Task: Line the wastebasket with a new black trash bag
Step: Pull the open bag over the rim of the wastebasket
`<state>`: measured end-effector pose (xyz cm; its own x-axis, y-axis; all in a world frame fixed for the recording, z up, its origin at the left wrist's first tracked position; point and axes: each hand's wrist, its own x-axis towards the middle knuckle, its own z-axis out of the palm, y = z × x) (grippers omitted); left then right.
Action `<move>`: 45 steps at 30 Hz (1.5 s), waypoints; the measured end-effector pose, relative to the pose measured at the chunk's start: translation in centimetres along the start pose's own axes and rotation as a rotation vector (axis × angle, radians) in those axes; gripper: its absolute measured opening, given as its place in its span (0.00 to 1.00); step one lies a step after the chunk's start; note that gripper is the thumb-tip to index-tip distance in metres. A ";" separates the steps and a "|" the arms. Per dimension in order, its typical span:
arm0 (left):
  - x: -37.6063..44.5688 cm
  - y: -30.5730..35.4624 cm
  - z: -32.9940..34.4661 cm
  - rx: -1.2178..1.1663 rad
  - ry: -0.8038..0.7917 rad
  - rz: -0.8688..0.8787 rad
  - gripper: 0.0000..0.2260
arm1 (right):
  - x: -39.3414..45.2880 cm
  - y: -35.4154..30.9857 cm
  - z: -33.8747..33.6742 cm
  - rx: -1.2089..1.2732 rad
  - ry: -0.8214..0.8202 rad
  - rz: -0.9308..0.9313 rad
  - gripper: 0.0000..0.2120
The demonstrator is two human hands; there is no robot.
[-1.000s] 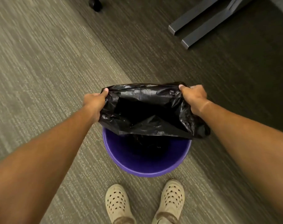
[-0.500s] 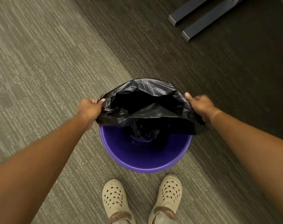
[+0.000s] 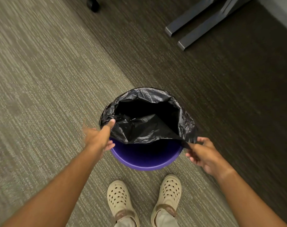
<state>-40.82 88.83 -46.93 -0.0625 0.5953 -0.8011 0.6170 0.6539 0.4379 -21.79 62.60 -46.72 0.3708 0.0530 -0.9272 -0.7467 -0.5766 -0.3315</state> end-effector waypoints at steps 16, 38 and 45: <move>-1.0 -5.1 -2.6 -0.148 -0.185 -0.167 0.13 | -0.3 5.5 1.4 0.735 -0.067 0.296 0.14; 3.5 -12.1 1.3 0.115 -0.101 -0.032 0.05 | 6.3 9.8 5.8 0.513 -0.152 0.110 0.14; 6.1 -9.4 -0.1 0.070 -0.210 -0.039 0.10 | 7.7 5.6 3.2 0.525 0.027 0.035 0.14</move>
<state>-47.12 86.41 -55.91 0.0727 0.4551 -0.8875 0.6710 0.6360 0.3812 -24.95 62.37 -56.25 0.3498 0.0159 -0.9367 -0.9324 -0.0913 -0.3497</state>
